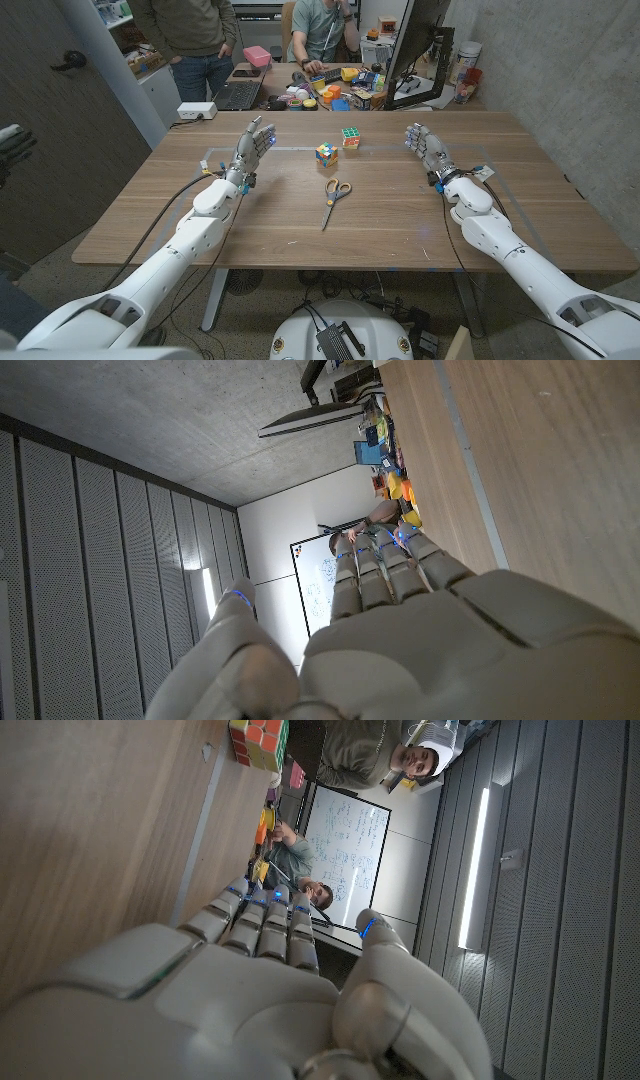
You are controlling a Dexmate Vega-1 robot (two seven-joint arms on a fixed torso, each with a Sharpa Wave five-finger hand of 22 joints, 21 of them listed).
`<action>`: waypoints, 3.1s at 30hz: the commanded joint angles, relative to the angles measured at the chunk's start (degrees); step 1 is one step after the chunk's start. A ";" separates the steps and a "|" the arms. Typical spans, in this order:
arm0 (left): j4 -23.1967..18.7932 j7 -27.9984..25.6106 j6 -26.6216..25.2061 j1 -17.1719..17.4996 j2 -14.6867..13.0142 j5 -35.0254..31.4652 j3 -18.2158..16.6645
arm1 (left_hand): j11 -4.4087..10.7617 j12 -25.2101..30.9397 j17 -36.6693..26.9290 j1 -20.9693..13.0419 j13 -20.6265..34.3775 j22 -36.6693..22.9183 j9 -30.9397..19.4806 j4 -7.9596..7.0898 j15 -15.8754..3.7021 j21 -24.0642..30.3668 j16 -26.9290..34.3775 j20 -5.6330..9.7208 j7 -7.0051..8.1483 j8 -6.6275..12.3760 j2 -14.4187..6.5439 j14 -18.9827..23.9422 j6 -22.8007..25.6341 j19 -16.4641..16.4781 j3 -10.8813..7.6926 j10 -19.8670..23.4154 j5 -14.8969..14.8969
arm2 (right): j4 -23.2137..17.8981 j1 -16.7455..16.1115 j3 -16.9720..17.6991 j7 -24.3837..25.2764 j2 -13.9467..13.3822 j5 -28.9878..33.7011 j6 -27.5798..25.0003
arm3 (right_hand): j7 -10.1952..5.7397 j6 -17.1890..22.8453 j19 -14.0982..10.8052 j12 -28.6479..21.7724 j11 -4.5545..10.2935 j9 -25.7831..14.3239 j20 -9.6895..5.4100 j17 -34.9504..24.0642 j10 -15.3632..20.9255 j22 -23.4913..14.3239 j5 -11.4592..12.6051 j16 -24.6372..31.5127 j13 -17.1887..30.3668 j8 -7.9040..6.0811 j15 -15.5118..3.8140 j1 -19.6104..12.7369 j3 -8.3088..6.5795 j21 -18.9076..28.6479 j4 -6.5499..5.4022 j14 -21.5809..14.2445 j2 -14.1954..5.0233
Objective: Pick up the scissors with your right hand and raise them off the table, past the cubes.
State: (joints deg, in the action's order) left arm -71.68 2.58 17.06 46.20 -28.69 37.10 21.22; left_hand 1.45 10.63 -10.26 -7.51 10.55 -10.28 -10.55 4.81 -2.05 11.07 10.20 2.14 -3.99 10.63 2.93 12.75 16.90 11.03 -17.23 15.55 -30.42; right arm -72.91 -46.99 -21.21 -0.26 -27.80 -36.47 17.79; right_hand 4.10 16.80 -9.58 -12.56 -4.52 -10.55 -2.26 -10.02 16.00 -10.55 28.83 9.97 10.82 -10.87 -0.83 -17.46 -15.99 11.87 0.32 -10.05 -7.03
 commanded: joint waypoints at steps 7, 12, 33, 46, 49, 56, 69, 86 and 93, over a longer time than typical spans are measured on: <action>1.47 0.78 0.36 -1.33 -0.21 -0.07 -0.23 | 0.14 0.47 -0.09 -0.54 0.19 -0.09 -0.16 -0.04 0.01 0.33 0.41 3.28 0.07 0.47 -0.14 0.32 0.47 0.24 -0.25 0.58 -0.35 | 0.10 0.49 -0.08 1.62 0.58 1.48 1.47 | -0.03 0.43 -0.52 -0.27 0.14 -0.16 -2.36 -0.08 0.38 -0.13 0.29 0.39 0.13 -0.35 0.07 -0.53 -0.35 0.35 0.00 -0.57 0.09; 0.27 1.17 0.40 -0.40 -1.30 0.29 -0.80 | 0.23 0.56 -0.09 -0.54 0.19 -0.10 -0.16 -0.03 0.03 0.33 0.46 3.14 0.13 0.49 -0.17 0.36 0.45 0.20 -0.21 0.75 -0.36 | -3.19 -0.69 -0.23 3.60 -0.97 3.15 0.21 | -0.06 1.29 -7.12 -0.67 0.25 -0.14 1.71 0.05 2.02 0.07 0.58 1.01 0.12 -0.56 -0.28 -2.08 -0.51 2.31 1.82 -3.63 1.08; 5.22 11.79 1.65 -0.54 -5.43 5.05 -3.79 | 0.38 0.70 -0.09 -0.57 0.19 -0.11 -0.17 0.03 -0.12 0.39 0.61 2.63 0.32 0.65 -0.29 0.67 0.77 0.22 -0.12 0.99 -0.43 | -26.13 -6.89 -1.61 15.48 -10.92 19.96 -9.35 | -1.18 7.01 -21.38 -1.16 1.05 -0.20 13.31 0.07 6.11 0.50 1.04 1.02 0.23 -1.62 0.02 -7.36 -1.63 4.68 7.13 -9.53 3.43; 6.93 16.00 1.29 -1.51 -7.85 6.25 -4.97 | 0.57 0.73 -0.09 -0.59 0.19 -0.12 -0.18 0.06 -0.28 0.38 0.65 2.08 0.38 0.73 -0.40 0.75 0.95 0.13 -0.08 1.06 -0.46 | -43.83 -3.58 -6.93 7.47 -23.92 42.09 -27.74 | -7.01 15.42 -28.85 -1.00 2.16 -0.17 14.52 -0.19 7.08 0.69 1.83 0.61 0.50 -2.70 2.81 -14.38 -1.80 3.76 9.58 -11.91 10.91; 7.92 17.26 1.65 -2.09 -7.87 6.31 -4.93 | 0.62 0.75 -0.09 -0.59 0.20 -0.12 -0.18 0.07 -0.25 0.36 0.66 2.01 0.43 0.71 -0.42 0.76 0.91 0.06 -0.07 1.11 -0.47 | -47.39 -2.59 -8.68 4.91 -25.14 46.27 -31.99 | -7.91 15.21 -28.43 -1.03 2.24 -0.17 14.62 -0.23 7.16 0.68 2.00 0.53 0.53 -2.41 3.37 -14.71 -1.83 3.28 9.47 -11.75 11.23; 9.77 19.71 1.94 -2.93 -7.91 6.47 -4.66 | 0.72 0.79 -0.10 -0.61 0.20 -0.13 -0.18 0.08 -0.24 0.35 0.68 1.86 0.44 0.73 -0.47 0.80 0.94 -0.03 -0.05 1.19 -0.49 | -55.48 2.08 -13.96 -5.52 -26.71 56.64 -40.06 | -13.95 14.10 -27.40 -1.63 0.55 -0.12 14.72 -0.31 8.89 0.55 2.75 0.55 0.60 -1.03 5.03 -15.88 -2.02 1.35 8.78 -11.65 12.15; 11.48 21.86 3.39 -3.08 -7.40 7.45 -5.26 | 1.16 0.81 -0.11 -0.64 0.21 -0.14 -0.20 0.13 -0.32 0.36 0.68 1.28 0.60 0.79 -0.61 0.79 1.11 -0.14 -0.01 1.26 -0.54 | -64.19 18.03 -30.43 -45.36 -19.32 83.15 -58.53 | -14.11 6.80 -25.02 -0.31 -0.72 -0.03 14.93 -0.39 5.50 0.32 3.61 0.50 0.55 0.74 9.47 -10.01 1.71 -0.76 5.81 -9.71 15.10; 10.80 20.77 4.15 -3.24 -6.42 7.11 -5.26 | 0.92 0.84 -0.11 -0.72 0.21 -0.16 -0.21 0.19 -0.28 0.34 0.73 0.71 0.77 0.93 -0.74 0.93 1.51 -0.31 0.01 1.38 -0.62 | -61.86 22.39 -31.65 -65.89 -11.72 93.32 -61.58 | -10.50 -3.24 -31.48 -2.00 -4.37 0.04 14.74 0.00 12.41 0.17 6.37 1.57 0.00 0.62 11.94 -5.06 6.33 0.96 4.20 -19.61 15.52; 18.45 26.56 6.64 -8.76 -4.82 5.78 -3.57 | 1.11 0.85 -0.12 -0.76 0.22 -0.16 -0.21 0.22 -0.26 0.37 0.75 0.60 0.82 0.94 -0.79 0.98 1.57 -0.29 0.02 1.42 -0.66 | -59.82 23.20 -32.86 -70.37 -8.20 97.19 -63.06 | -10.48 -0.59 -31.93 0.20 -5.66 0.06 14.85 -0.02 7.89 0.26 6.95 0.50 -0.05 -0.50 12.54 -6.17 6.32 0.38 4.60 -18.51 14.35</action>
State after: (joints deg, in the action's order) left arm -59.50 24.69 21.31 42.19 -35.27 44.14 16.16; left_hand 2.46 11.26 -10.25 -8.04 10.52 -10.25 -10.52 4.81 -2.07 11.06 10.65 2.13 -3.06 11.25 2.39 13.32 17.82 11.02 -17.22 16.56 -30.73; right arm -134.97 -25.91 -52.27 -61.43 -40.84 54.46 -42.71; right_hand -6.38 14.82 -41.00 -13.27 -9.96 -10.40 12.59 -9.86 25.98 -10.12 35.23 10.79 10.65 -10.74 11.17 -22.78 -9.64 12.53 4.59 -28.99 8.44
